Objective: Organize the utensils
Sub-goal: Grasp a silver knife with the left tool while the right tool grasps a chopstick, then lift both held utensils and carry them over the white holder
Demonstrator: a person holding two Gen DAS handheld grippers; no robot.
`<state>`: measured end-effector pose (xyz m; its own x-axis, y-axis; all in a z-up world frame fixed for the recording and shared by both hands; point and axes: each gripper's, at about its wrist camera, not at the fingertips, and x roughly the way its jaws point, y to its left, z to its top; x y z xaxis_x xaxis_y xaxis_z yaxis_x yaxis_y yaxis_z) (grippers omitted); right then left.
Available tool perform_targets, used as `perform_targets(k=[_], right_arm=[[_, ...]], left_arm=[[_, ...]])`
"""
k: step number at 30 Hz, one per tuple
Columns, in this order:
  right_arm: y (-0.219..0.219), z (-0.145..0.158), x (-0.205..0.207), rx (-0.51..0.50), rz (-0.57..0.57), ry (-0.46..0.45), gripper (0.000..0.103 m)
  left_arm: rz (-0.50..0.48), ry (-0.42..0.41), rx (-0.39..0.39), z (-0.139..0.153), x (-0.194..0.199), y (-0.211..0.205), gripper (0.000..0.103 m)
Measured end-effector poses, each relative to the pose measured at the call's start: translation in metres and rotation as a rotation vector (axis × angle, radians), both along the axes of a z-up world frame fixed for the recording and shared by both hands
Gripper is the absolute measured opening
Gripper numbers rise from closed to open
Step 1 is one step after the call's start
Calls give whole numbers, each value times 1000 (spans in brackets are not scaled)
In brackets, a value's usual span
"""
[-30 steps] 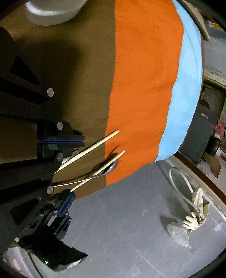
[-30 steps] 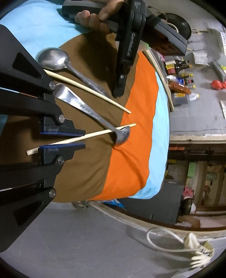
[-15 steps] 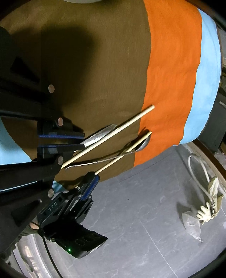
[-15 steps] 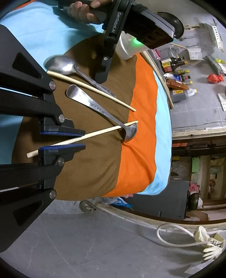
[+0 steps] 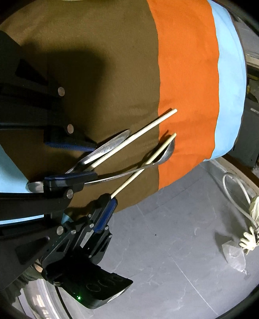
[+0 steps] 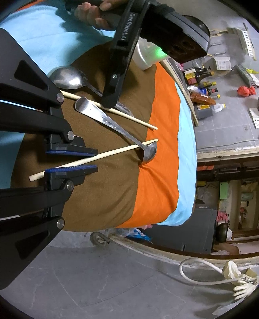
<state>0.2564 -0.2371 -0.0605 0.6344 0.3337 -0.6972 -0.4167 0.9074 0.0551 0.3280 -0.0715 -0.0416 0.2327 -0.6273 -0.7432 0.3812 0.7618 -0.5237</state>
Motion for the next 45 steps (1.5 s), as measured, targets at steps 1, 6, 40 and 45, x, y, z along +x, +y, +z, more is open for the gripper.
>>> perform_targets(k=[1,6,40,45], right_arm=[[1,0,1,-8,1,-1,9],[4,0,-1,-33,11,9,7],[32,7,14,-152,134,218,13],[24,15,4,-102,100,212,2]], left_arm=[[4,-2,-4,-1,0,0,11],[52,34,-79,-8,2,12,6],[70,62,-123,-2,-25,55,4],[92,6,-146,3,-41,61,3]])
